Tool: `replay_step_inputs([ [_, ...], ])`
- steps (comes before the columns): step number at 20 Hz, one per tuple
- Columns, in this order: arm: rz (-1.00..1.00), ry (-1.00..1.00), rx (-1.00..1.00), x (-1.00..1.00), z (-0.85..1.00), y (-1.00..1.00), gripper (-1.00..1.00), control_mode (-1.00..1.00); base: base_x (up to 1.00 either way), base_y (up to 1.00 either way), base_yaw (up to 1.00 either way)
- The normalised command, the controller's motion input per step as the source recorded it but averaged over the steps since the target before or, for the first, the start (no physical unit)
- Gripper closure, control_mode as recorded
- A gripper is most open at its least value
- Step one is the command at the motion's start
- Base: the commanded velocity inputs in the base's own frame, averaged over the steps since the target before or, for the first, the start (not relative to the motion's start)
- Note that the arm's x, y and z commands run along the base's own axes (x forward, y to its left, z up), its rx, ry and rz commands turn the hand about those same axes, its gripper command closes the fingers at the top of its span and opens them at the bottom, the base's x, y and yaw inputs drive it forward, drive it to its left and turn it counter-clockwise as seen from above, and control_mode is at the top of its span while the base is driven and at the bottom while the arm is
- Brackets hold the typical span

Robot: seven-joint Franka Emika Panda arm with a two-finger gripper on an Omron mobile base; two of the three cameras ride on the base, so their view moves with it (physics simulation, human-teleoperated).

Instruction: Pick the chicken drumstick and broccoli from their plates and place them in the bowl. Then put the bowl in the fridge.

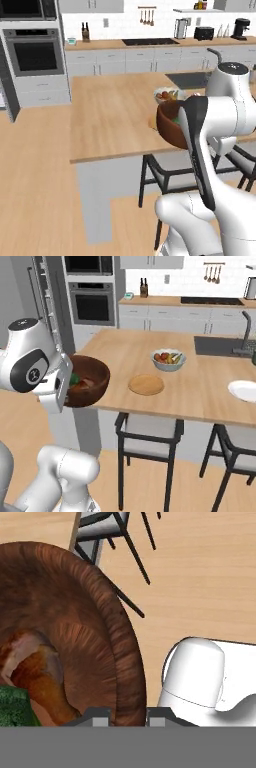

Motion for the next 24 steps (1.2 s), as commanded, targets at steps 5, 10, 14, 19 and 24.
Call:
replay_step_inputs([
  [5,0.0,0.0,0.0,0.0,0.0,0.0,1.0,1.0,0.5,1.0,0.0],
  [10,0.0,0.0,0.0,0.0,0.0,0.0,1.0,1.0,0.57,1.0,0.0],
  [14,0.0,0.0,0.0,0.0,0.0,0.0,1.0,1.0,0.39,1.0,0.0],
  [19,0.0,0.0,0.0,0.0,0.0,0.0,1.0,1.0,0.33,1.0,0.0],
  [24,0.0,0.0,0.0,0.0,0.0,0.0,1.0,1.0,0.55,1.0,0.0],
])
